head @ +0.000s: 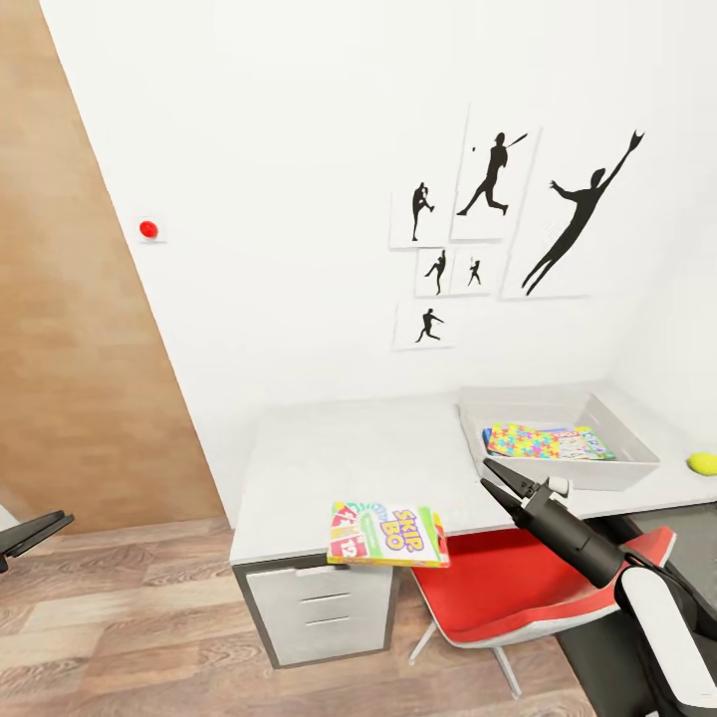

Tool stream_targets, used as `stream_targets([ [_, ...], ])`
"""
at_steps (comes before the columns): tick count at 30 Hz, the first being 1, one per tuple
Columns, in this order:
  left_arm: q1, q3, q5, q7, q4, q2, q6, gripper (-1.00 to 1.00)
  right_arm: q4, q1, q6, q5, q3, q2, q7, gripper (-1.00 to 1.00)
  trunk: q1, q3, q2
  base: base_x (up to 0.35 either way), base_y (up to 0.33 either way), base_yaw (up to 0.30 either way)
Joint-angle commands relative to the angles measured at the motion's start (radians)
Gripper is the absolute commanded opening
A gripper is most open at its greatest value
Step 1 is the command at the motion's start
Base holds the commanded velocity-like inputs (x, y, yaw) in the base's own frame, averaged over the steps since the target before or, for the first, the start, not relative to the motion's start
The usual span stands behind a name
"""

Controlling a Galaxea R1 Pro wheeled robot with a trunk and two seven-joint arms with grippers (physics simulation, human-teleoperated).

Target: Put all the toys in the child's room - the three board games (two on the bed and one on the table), the two jigsaw puzzles on the table, and the tennis ball on the table - inside the toy box on the table in the child's room.

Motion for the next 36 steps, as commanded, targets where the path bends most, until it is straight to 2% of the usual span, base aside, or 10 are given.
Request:
stream_targets([
  [1,-0.001,0.000,-0.001,-0.005,0.000,0.000,0.011,1.00,0.000,-0.001,0.006,-0.002,-0.001,0.000,0.001,1.00,0.001,-0.002,-0.002,0.000,-0.034,0.000],
  [23,-0.001,0.000,-0.001,-0.004,0.000,-0.001,0.011,1.00,-0.001,-0.001,0.006,-0.002,-0.002,0.000,-0.001,1.00,0.001,-0.002,-0.002,0.000,-0.006,0.000],
  [29,-0.001,0.000,-0.001,-0.004,0.000,-0.001,0.011,1.00,-0.017,-0.002,0.015,-0.002,0.002,-0.007,-0.013,1.00,0.001,-0.002,-0.002,0.000,-0.109,0.000],
  [34,-0.001,0.000,0.000,-0.003,0.000,-0.001,0.010,1.00,-0.064,-0.001,0.061,-0.002,0.004,-0.011,-0.047,1.00,0.001,-0.002,-0.002,0.000,-0.228,0.000],
  [36,-0.001,0.000,0.000,-0.003,0.000,-0.001,0.009,1.00,-0.093,-0.002,0.118,0.002,0.002,-0.012,-0.100,1.00,0.001,-0.002,-0.002,0.000,-0.272,0.000],
])
